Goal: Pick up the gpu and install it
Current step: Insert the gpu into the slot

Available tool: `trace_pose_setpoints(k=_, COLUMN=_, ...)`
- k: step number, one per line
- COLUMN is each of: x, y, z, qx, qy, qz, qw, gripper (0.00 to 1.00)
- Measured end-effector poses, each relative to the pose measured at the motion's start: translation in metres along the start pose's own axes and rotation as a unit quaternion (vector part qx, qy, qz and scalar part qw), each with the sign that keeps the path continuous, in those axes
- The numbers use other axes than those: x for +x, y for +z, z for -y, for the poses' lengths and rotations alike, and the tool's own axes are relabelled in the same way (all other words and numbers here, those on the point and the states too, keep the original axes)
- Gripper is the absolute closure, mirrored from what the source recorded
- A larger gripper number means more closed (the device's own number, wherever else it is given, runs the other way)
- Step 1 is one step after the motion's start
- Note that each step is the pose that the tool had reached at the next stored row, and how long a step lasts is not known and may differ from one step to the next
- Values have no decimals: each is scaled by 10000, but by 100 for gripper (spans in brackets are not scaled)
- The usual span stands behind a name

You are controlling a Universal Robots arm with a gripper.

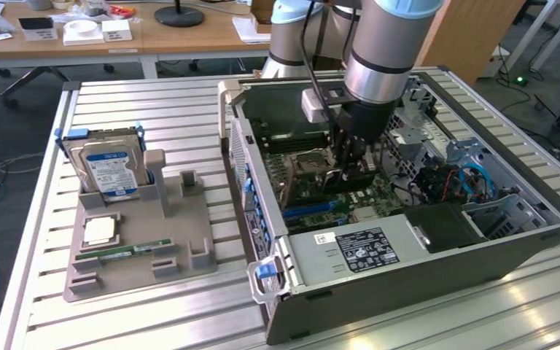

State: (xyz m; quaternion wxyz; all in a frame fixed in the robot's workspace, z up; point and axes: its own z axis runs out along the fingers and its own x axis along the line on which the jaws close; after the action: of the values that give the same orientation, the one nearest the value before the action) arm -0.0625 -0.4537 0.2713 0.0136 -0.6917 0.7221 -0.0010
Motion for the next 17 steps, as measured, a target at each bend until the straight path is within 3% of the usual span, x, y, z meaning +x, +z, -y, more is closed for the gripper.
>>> trace_pose_setpoints(k=17, x=39, y=-3, z=-148, qx=2, qy=0, qz=0, qw=10000, gripper=73)
